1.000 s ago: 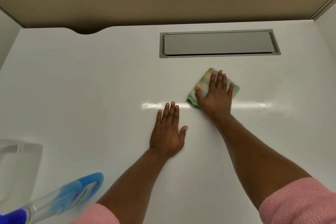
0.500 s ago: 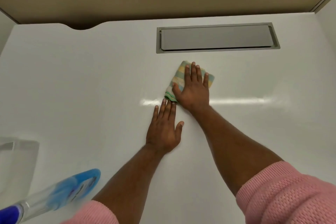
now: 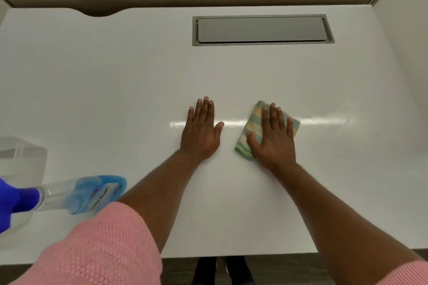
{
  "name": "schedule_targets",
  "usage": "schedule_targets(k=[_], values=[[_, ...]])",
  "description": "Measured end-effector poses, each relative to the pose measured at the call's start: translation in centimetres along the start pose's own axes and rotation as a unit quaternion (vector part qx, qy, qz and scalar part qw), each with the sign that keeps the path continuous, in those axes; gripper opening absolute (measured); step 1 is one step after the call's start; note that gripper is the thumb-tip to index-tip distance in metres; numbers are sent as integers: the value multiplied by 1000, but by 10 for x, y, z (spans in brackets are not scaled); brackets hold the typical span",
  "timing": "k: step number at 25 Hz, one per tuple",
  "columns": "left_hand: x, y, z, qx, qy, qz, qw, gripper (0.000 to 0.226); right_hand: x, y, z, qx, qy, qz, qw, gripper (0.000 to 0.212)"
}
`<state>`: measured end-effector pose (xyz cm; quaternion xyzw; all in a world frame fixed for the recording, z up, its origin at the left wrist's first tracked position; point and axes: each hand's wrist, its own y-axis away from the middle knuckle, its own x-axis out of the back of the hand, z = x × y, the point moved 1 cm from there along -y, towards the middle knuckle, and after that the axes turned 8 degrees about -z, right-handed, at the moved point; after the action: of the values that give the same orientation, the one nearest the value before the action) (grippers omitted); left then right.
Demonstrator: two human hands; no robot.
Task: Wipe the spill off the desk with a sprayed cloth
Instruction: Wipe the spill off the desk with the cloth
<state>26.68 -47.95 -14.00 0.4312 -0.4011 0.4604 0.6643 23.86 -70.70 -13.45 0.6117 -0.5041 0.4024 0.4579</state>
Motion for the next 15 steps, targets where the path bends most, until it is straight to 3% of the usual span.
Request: schedule_targets(k=[8,15], values=[[-15,156,-54,107,27,43,993,74,-29,46,-89,151,29,-60,986,87],[-1,158,-67,144,42,73,986,66,-44,32,-170,273,34,-83,958,82]])
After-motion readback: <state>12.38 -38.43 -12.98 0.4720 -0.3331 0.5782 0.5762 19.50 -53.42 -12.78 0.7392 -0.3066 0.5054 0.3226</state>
